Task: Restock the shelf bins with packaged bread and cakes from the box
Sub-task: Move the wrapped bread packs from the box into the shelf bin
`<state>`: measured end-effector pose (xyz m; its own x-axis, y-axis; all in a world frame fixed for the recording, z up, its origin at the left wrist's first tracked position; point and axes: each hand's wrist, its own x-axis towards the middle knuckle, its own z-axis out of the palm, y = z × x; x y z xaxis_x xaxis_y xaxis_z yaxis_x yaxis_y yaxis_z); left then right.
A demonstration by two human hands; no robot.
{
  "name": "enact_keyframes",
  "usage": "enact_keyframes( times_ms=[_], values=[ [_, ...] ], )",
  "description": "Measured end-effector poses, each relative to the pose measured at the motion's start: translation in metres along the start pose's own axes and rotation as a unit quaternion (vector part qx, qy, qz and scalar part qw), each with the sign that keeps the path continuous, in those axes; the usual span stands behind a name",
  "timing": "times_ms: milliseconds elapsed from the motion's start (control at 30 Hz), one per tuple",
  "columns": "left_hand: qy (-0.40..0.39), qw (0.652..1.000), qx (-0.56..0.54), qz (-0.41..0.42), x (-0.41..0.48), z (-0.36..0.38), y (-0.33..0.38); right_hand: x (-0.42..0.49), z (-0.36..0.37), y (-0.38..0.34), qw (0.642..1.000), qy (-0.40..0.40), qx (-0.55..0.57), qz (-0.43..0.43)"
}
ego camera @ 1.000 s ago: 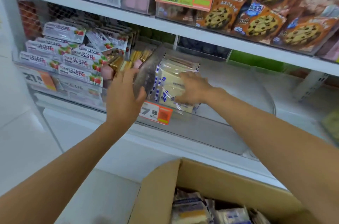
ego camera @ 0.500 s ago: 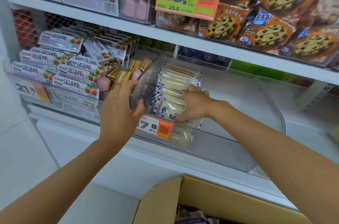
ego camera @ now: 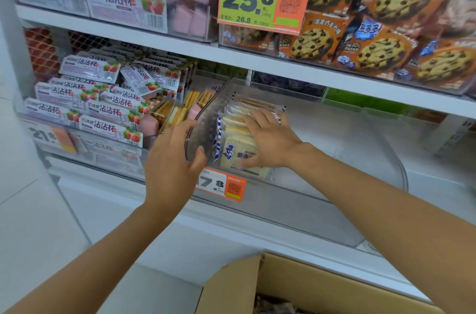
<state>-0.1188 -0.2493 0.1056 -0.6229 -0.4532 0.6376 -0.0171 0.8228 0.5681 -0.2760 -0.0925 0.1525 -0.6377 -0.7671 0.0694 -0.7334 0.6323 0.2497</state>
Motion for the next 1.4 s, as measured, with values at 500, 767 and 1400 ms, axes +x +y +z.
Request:
enact_keyframes(
  times_ms=[500, 767, 1400],
  values=[
    [0.006, 1.0, -0.002, 0.012, -0.001, 0.0, 0.002, 0.009, 0.004, -0.012, 0.998, 0.014, 0.05, 0.024],
    [-0.023, 1.0, 0.0, 0.008, 0.001, -0.006, 0.008, -0.014, -0.01, 0.001, 0.987, -0.017, 0.153, 0.047],
    [-0.439, 0.887, -0.096, -0.109, -0.186, 0.017, 0.143, -0.386, 0.102, 0.037, 0.901, -0.153, 0.348, 0.209]
  ],
)
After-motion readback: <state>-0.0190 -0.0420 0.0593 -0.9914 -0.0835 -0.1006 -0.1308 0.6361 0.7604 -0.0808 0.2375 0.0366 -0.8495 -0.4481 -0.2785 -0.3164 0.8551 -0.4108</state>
